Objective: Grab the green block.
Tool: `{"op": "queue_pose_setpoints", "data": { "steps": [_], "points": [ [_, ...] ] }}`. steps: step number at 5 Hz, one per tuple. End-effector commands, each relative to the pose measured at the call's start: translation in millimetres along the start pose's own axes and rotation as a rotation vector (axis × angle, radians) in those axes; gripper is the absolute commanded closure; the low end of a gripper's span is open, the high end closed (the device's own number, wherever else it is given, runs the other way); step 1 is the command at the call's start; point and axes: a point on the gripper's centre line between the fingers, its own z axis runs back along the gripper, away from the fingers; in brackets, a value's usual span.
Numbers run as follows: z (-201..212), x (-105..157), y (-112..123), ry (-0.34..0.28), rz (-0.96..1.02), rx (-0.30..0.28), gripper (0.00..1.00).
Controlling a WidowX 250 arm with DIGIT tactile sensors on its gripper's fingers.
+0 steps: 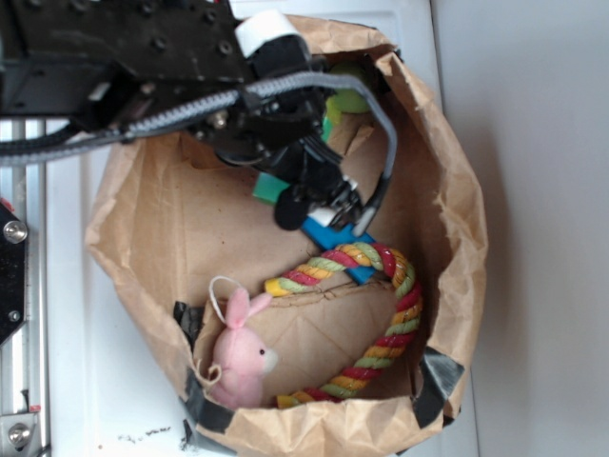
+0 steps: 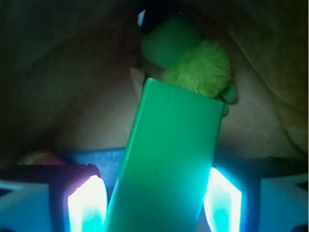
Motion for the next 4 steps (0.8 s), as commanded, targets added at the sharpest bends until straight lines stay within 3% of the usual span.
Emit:
{"op": "queue_pose_setpoints", "data": {
  "steps": [1,4],
  "points": [
    [65,2,-6,-0.062,-0.150,0.086,1.00],
    [110,-13,-26,0.029,-0.315,0.107,1.00]
  ]
}}
